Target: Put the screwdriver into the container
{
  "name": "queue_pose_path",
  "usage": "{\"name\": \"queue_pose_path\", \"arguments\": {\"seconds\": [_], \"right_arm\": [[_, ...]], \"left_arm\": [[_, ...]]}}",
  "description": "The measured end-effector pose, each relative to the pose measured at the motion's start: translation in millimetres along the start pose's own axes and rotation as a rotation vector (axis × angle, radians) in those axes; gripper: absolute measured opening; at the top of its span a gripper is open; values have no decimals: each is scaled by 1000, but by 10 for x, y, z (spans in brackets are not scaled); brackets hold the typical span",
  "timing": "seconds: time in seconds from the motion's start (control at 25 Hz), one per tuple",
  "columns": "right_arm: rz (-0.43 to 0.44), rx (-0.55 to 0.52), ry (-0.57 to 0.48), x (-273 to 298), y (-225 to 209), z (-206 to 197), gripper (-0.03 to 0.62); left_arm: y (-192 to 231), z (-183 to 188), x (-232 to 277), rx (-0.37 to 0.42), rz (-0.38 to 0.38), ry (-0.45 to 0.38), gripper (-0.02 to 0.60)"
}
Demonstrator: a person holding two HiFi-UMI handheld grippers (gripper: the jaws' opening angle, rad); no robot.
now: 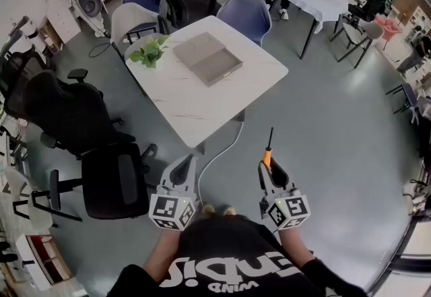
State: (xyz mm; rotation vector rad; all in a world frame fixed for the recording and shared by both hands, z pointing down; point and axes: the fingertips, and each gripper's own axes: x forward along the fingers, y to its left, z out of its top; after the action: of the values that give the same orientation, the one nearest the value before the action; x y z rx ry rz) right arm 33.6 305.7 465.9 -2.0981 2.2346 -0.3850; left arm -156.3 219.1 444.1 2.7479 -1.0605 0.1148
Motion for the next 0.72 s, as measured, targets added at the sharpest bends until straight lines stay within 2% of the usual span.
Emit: {"name": "queue_pose_path", "arguments": {"seconds": [0.4,0.72], "right_arm": [[33,14,-6,151,180,49,104],[15,-10,-16,244,281,31,104]], "left_arm": [[141,33,82,-7,-36,15,14],[295,41,213,4,-81,11,14]]}}
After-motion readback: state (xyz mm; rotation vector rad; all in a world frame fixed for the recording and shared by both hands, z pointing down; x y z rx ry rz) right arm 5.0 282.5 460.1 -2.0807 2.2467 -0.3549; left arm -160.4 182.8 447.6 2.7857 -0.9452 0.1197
